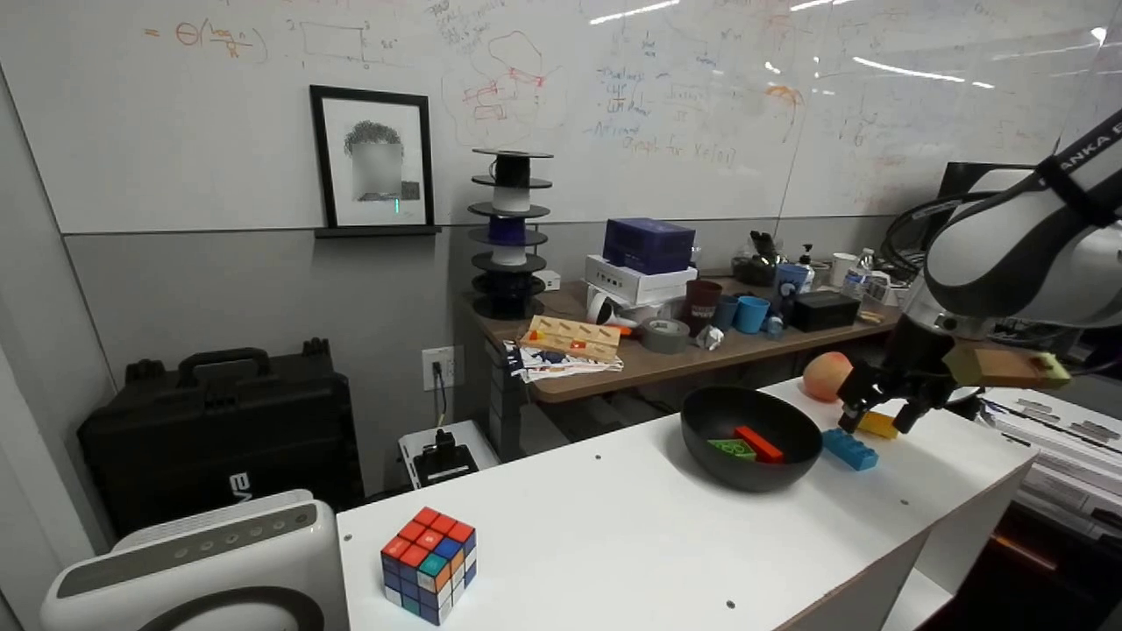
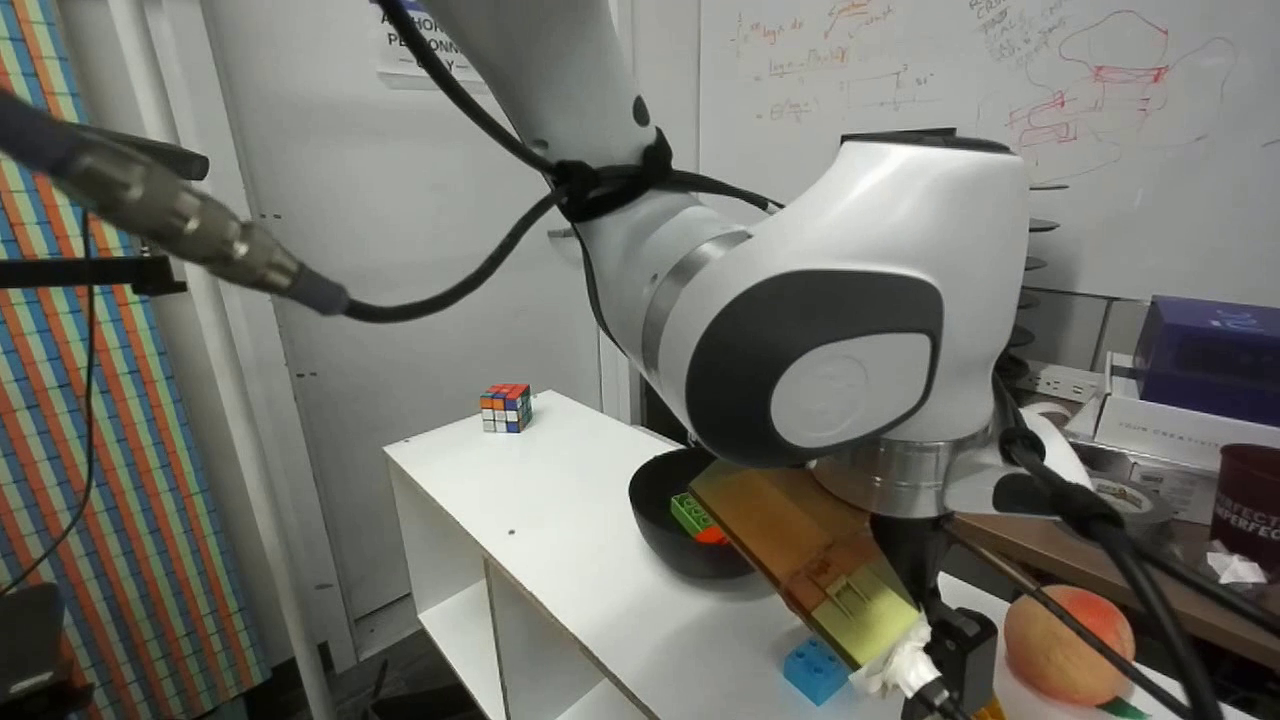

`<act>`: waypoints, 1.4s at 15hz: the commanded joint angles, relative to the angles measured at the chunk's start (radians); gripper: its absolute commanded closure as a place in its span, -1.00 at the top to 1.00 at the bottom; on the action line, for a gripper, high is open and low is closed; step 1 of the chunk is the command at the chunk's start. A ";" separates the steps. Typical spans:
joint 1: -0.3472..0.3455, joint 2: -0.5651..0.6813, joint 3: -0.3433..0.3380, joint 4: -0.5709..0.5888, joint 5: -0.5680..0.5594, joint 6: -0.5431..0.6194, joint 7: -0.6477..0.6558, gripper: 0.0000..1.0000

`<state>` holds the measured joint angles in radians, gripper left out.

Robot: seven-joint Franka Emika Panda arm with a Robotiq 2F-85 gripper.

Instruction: Pick up the green, yellow, blue and red objects and put them in the bowl

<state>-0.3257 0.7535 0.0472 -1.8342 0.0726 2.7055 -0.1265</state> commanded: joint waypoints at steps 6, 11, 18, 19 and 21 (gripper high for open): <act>0.010 0.106 0.035 0.162 0.053 -0.094 -0.039 1.00; 0.028 0.133 0.027 0.203 0.042 -0.180 -0.051 -0.03; 0.071 0.076 -0.035 0.139 0.014 -0.180 -0.019 -0.68; 0.079 0.064 -0.045 0.122 0.018 -0.160 -0.004 -0.68; 0.090 0.031 -0.060 0.084 0.031 -0.119 0.027 -0.69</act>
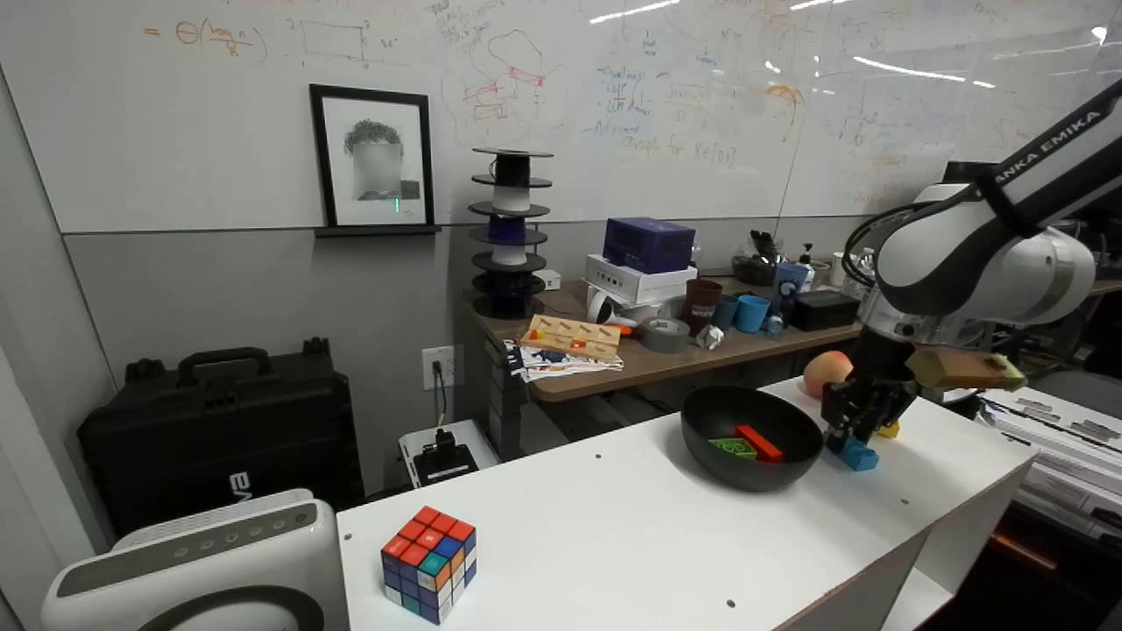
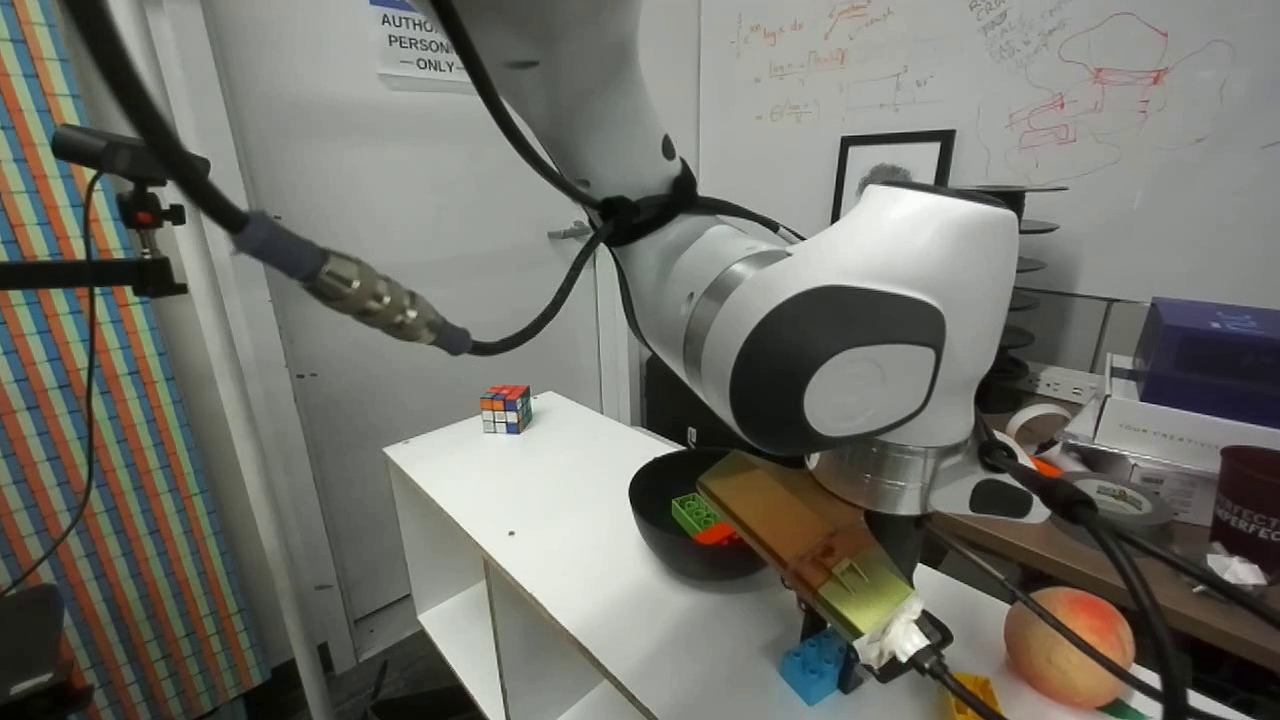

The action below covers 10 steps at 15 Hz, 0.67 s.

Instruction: Pick up the green, yellow, blue and red objects and put them in the bowl

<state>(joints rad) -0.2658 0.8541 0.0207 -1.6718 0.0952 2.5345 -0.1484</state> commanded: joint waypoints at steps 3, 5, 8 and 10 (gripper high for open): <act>0.024 -0.155 -0.020 -0.178 0.038 0.148 0.076 -0.69; 0.014 -0.222 0.006 -0.239 0.074 0.208 0.090 -0.69; -0.022 -0.325 0.081 -0.311 0.165 0.224 0.057 -0.69; -0.055 -0.355 0.151 -0.308 0.260 0.206 0.020 -0.69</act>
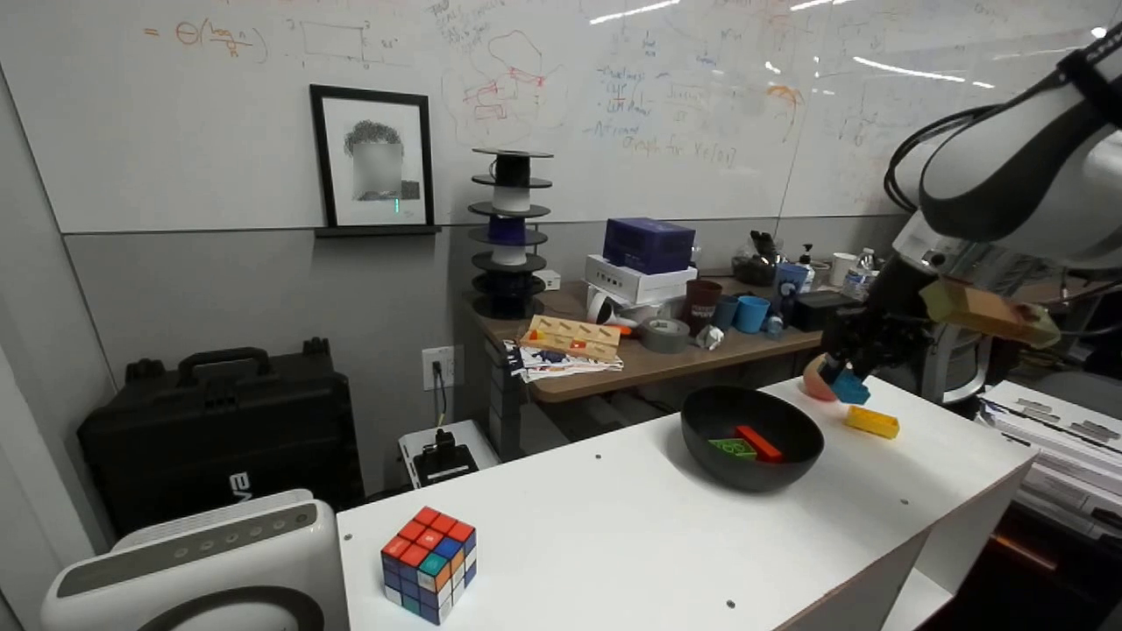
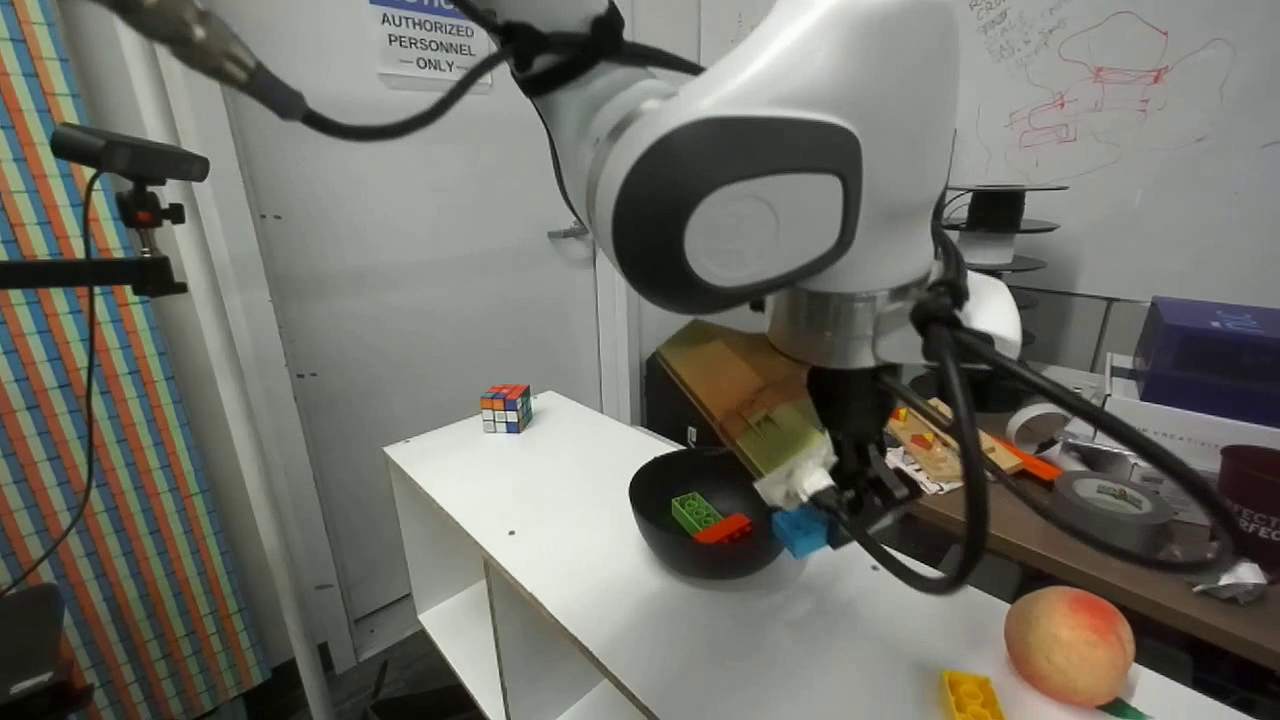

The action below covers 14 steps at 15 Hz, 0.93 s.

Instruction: Pick up the green, yellow, blue and red objects and put them in the bowl

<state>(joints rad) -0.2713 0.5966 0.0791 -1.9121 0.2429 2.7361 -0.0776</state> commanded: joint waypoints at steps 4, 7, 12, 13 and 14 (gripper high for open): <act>-0.013 -0.069 0.123 0.003 0.213 0.027 -0.042 -0.70; 0.042 0.003 0.083 0.068 0.170 0.006 -0.001 -0.70; 0.103 0.105 0.025 0.134 0.112 -0.028 0.054 0.28; 0.101 0.120 0.025 0.147 0.108 -0.038 0.055 0.40; 0.104 0.129 0.021 0.157 0.103 -0.044 0.063 0.57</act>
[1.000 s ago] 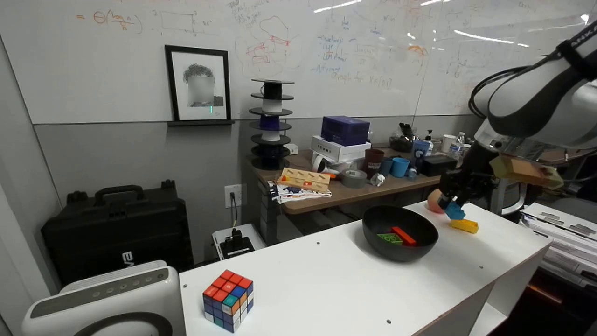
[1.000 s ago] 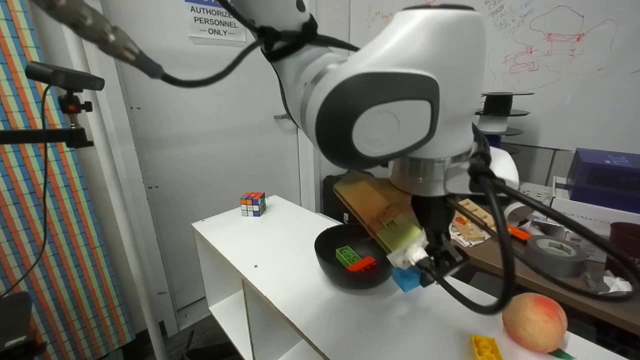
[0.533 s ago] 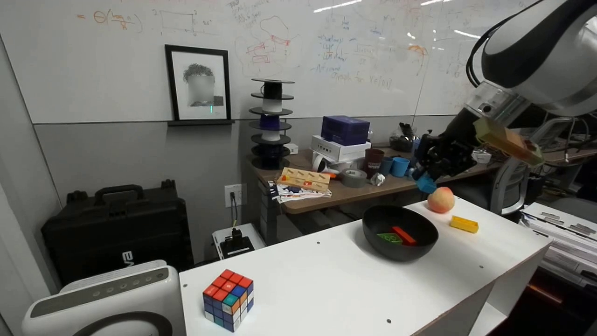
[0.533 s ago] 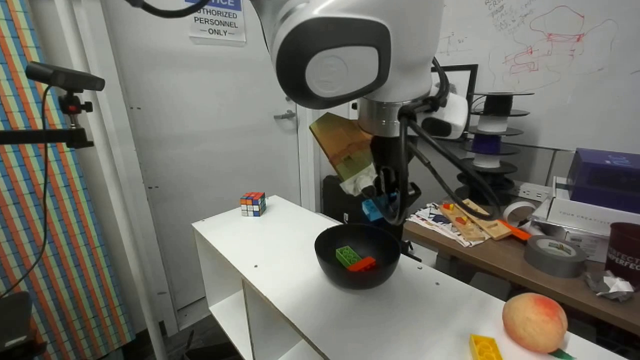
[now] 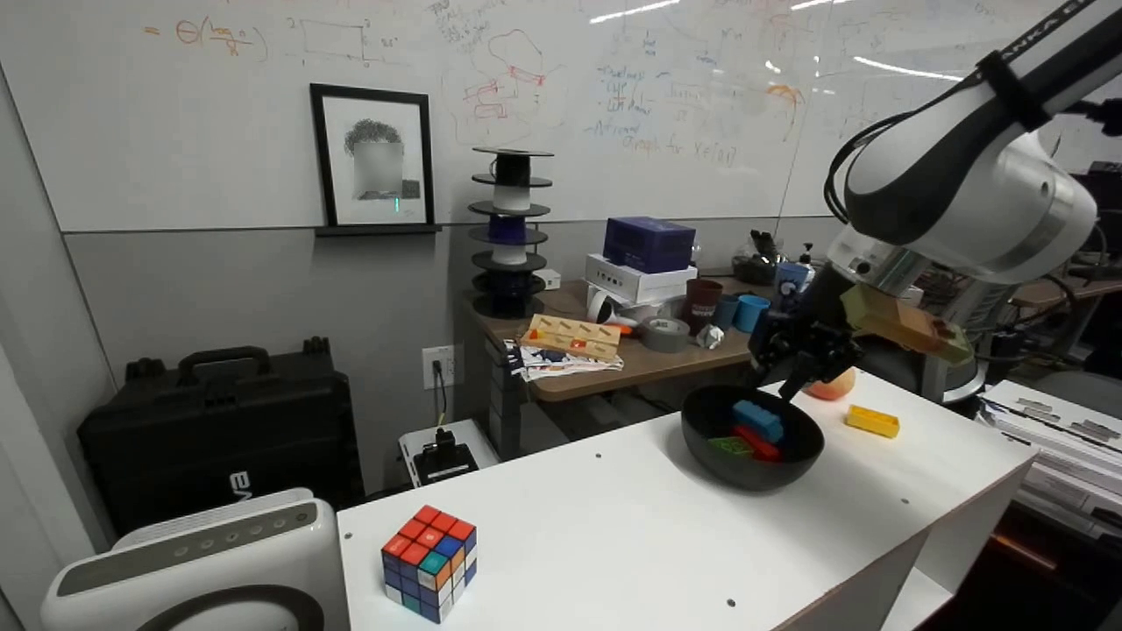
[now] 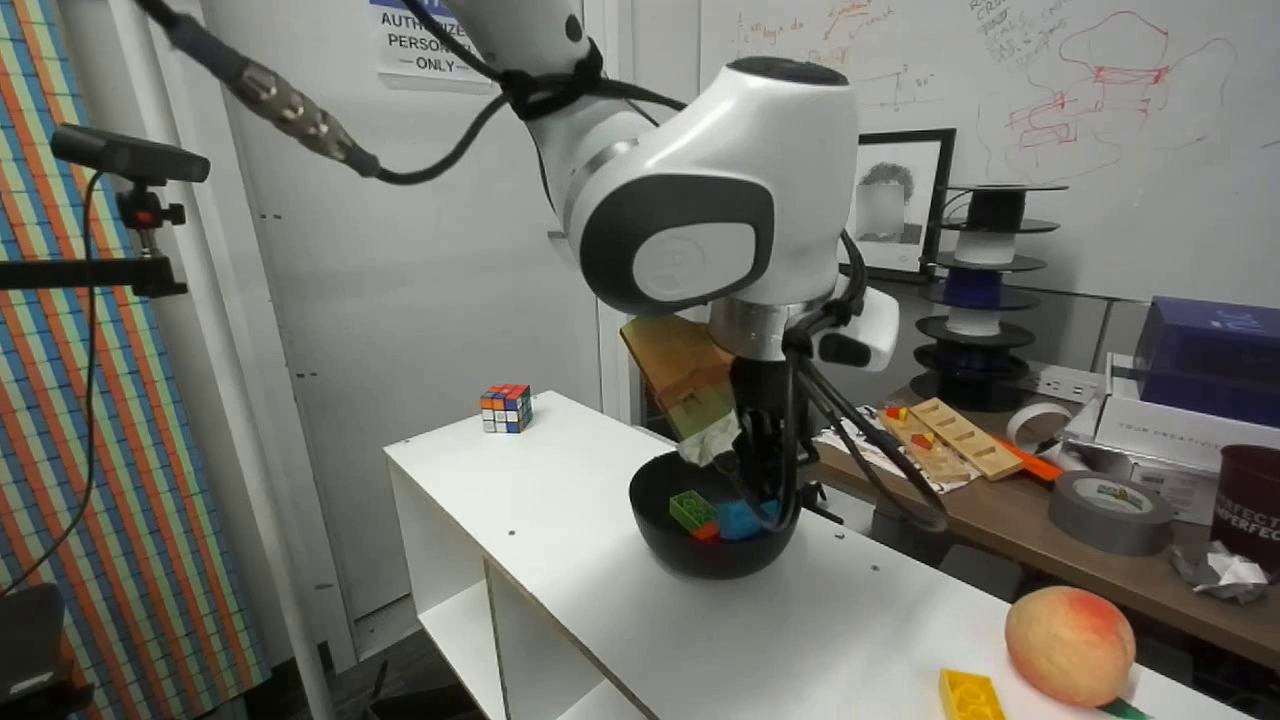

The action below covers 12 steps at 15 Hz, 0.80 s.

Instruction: Pick up the green, yellow, blue and red objects and put them in the bowl

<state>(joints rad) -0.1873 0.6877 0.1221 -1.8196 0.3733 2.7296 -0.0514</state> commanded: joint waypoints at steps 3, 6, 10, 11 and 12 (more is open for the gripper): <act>0.015 0.026 -0.034 0.072 -0.018 -0.046 0.073 0.98; 0.021 -0.010 -0.077 0.048 -0.001 0.026 0.158 1.00; 0.010 -0.070 -0.144 0.021 0.031 0.040 0.309 1.00; 0.015 -0.074 -0.172 0.018 0.029 0.041 0.351 0.99; 0.019 -0.077 -0.199 0.018 0.027 0.037 0.394 1.00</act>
<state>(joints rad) -0.1849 0.6543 -0.0163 -1.7661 0.3858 2.7584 0.2342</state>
